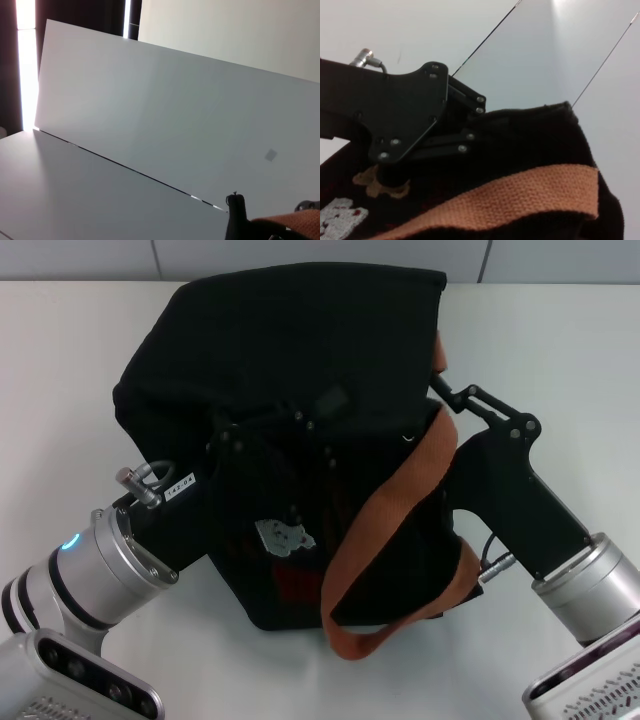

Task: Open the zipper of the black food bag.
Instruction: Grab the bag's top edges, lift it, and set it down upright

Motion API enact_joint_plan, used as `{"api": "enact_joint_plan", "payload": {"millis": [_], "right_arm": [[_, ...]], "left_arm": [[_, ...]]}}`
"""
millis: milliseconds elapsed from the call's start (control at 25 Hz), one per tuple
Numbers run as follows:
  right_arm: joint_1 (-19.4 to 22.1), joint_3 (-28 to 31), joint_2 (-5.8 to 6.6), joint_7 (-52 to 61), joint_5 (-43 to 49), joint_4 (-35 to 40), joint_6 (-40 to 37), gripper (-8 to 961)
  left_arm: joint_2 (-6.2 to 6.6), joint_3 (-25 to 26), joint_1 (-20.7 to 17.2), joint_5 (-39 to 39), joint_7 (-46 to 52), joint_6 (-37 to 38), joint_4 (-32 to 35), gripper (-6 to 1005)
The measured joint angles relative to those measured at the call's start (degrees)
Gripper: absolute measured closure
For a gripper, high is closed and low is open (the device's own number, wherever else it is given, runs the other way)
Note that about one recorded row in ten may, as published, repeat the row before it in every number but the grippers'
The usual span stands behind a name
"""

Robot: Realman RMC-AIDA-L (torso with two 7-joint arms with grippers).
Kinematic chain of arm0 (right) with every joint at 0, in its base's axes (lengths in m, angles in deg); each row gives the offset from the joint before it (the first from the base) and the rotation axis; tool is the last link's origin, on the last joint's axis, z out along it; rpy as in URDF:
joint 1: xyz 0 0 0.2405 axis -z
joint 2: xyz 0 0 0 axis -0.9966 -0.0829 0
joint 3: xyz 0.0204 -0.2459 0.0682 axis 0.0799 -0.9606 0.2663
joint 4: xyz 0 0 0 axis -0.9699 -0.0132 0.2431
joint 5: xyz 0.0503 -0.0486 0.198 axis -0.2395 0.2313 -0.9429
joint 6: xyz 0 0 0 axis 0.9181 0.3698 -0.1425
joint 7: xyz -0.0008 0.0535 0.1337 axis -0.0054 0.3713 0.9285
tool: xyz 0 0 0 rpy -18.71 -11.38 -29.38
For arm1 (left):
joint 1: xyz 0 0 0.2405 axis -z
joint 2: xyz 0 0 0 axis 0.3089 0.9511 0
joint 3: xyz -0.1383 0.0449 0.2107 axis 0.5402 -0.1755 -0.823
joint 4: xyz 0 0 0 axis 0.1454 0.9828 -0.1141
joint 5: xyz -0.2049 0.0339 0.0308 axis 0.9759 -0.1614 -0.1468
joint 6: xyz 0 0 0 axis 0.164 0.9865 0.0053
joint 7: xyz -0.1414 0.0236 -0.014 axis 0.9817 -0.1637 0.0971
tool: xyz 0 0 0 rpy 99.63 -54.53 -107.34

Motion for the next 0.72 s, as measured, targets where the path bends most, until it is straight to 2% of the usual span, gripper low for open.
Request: {"api": "enact_joint_plan", "payload": {"millis": [80,200,440,600,720], "right_arm": [[-0.1,0.0,0.00,0.0,0.0,0.0,0.6,409],[-0.7,0.0,0.00,0.0,0.0,0.0,1.6,648],[-1.6,0.0,0.00,-0.1,-0.1,-0.3,3.8,888],[-0.9,0.0,0.00,-0.1,-0.1,-0.4,4.1,942],[1.8,-0.3,0.00,-0.2,-0.1,-0.1,4.3,953]], "left_arm": [[0.00,0.0,0.0,0.0,0.0,0.0,-0.1,897],[0.00,0.0,0.0,0.0,0.0,0.0,-0.2,895],[0.00,0.0,0.0,0.0,0.0,-0.2,-0.4,893],[0.00,0.3,0.0,0.0,0.0,-0.3,-0.5,891],[-0.01,0.7,0.1,0.1,0.3,-0.3,-0.6,890]]}}
